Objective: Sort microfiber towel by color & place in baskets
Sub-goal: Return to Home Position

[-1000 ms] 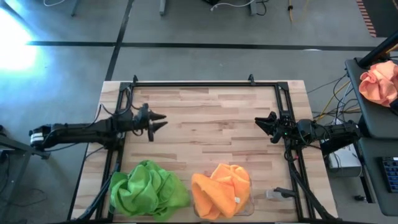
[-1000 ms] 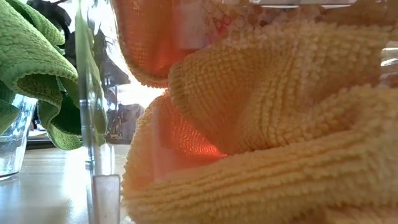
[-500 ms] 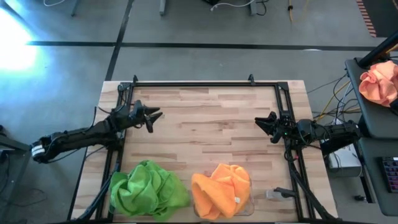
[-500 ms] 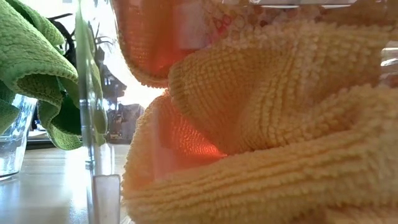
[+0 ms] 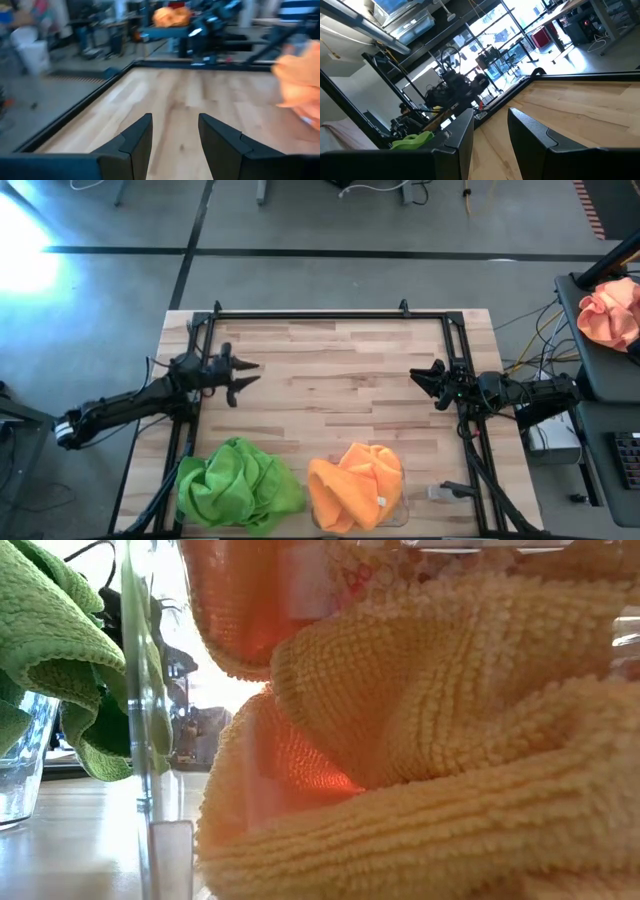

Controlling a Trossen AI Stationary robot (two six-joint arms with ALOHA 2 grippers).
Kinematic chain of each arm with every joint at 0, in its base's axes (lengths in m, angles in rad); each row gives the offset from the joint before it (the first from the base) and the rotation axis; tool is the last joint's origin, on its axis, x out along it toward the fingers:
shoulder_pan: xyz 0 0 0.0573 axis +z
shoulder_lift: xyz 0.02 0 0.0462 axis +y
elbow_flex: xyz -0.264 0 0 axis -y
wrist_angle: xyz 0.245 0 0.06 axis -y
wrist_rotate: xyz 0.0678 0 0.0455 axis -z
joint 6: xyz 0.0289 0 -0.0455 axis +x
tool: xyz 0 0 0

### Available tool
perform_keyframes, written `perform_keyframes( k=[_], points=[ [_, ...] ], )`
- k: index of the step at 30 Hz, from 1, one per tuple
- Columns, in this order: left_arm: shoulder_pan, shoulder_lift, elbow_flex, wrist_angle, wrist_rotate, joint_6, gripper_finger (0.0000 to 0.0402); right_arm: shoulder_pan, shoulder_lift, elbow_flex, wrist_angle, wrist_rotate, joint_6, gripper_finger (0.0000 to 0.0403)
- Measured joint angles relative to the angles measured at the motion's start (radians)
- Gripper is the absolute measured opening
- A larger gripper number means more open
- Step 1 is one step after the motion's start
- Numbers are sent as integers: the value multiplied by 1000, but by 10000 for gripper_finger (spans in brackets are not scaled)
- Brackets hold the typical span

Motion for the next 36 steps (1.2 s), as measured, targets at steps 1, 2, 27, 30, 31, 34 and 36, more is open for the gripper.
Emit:
perform_keyframes(
  k=[1, 2, 27, 30, 31, 34, 36],
  points=[
    [0, -11, 0, 0, 30, 20, 145, 0, 0, 0, 0, 0, 0, 114],
    [0, -22, -1, 0, 59, 37, 145, 0, 0, 0, 0, 0, 0, 114],
    [-1, -261, -12, -11, 305, 33, 145, 0, 0, 0, 0, 0, 0, 114],
    [-1, -304, -13, -13, 305, 6, 145, 0, 0, 0, 0, 0, 0, 114],
    [-1, -321, -13, -16, 305, -3, 145, 0, 0, 0, 0, 0, 0, 114],
    [-1, -371, -13, -42, 305, -27, 145, 0, 0, 0, 0, 0, 0, 114],
    [-1, -372, -13, -42, 307, -47, 145, 0, 0, 0, 0, 0, 0, 114]
  ],
)
